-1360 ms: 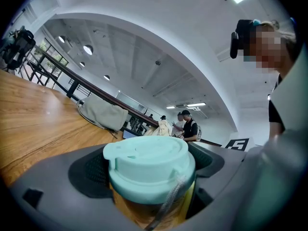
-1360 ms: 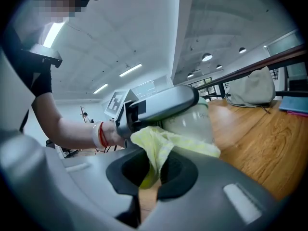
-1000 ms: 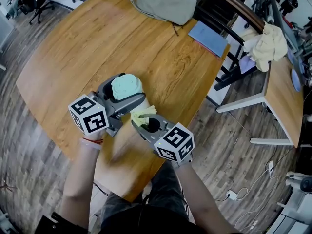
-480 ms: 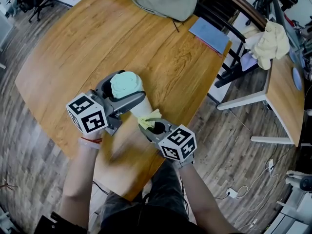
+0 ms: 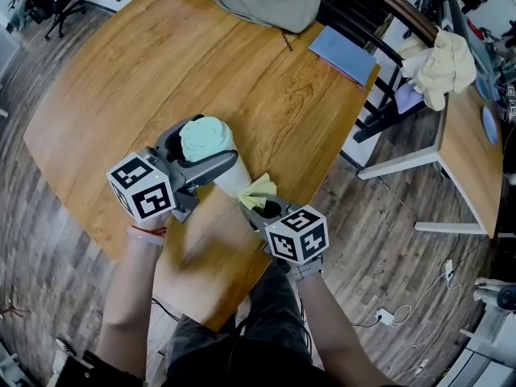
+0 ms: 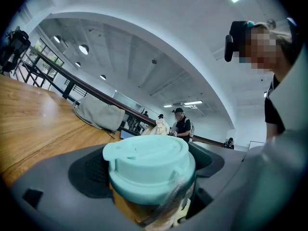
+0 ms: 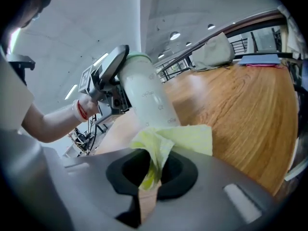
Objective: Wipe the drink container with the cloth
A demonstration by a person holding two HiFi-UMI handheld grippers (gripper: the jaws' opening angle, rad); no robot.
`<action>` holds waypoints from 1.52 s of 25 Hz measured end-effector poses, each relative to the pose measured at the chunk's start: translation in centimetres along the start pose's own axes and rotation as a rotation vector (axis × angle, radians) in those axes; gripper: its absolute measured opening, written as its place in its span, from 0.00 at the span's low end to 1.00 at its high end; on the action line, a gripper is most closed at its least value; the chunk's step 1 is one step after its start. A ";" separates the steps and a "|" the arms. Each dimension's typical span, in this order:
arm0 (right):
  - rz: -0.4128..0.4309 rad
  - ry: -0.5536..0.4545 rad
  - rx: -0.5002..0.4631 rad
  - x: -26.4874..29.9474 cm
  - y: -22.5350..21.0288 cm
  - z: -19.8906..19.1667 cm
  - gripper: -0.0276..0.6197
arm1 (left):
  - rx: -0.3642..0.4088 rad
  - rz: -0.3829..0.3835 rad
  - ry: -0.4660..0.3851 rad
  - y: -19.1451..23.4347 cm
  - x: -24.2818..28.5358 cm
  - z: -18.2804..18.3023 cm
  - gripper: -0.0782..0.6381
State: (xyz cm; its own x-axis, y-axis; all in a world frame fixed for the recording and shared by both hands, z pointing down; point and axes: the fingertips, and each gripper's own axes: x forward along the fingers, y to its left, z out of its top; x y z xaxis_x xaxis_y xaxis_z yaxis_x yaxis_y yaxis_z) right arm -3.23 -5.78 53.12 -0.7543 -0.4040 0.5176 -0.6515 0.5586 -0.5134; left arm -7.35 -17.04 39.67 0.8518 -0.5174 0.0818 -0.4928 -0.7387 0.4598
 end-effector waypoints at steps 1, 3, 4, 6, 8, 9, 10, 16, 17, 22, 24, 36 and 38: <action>-0.021 -0.011 0.014 -0.4 -0.5 0.1 0.08 | 0.001 0.000 0.001 0.0 0.0 0.0 0.78; -0.058 -0.040 0.035 -1.2 -1.5 0.6 0.08 | 0.007 -0.001 0.004 -0.1 0.0 0.0 0.78; -0.071 -0.059 0.041 -1.7 -1.9 0.9 0.08 | 0.012 -0.004 0.004 -0.2 0.0 0.0 0.78; -0.082 -0.106 0.049 -2.5 -2.5 1.8 0.08 | 0.026 -0.015 0.006 -0.5 0.1 0.0 0.78; -0.079 -0.169 0.050 -3.5 -2.7 2.9 0.08 | 0.054 -0.039 0.011 -0.9 0.2 -0.1 0.78; -0.076 -0.202 0.047 -4.0 -2.7 3.6 0.08 | 0.077 -0.057 0.017 -1.3 0.3 -0.2 0.78; -0.075 -0.232 0.040 -4.5 -2.6 4.2 0.08 | 0.105 -0.075 0.026 -1.8 0.3 -0.3 0.78; -0.063 -0.347 -0.018 -6.9 -1.7 6.2 0.08 | 0.296 -0.152 0.069 -5.2 0.9 -1.4 0.78; -0.061 -0.363 -0.026 -7.3 -1.5 6.5 0.08 | 0.322 -0.160 0.077 -5.7 1.0 -1.6 0.78; -0.062 -0.426 -0.047 -8.8 -0.8 7.2 0.08 | 0.368 -0.150 0.081 -6.4 0.9 -2.0 0.78; -0.065 -0.433 -0.048 -9.2 -0.6 7.0 0.08 | 0.373 -0.144 0.072 -6.5 0.6 -2.0 0.78; -0.069 -0.448 -0.038 -10.8 0.4 5.7 0.08 | 0.417 -0.159 0.092 -8.2 0.9 -3.8 0.78; -0.070 -0.449 -0.039 -10.9 0.6 5.5 0.08 | 0.411 -0.158 0.097 -8.5 1.0 -4.3 0.78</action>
State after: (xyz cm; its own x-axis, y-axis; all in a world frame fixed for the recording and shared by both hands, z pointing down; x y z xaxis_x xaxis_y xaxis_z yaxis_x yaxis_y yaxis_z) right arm 4.15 -5.01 43.40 -0.6748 -0.7111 0.1977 -0.7052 0.5422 -0.4569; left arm -1.57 -9.43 39.70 0.9254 -0.3561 0.1301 -0.3682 -0.9258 0.0853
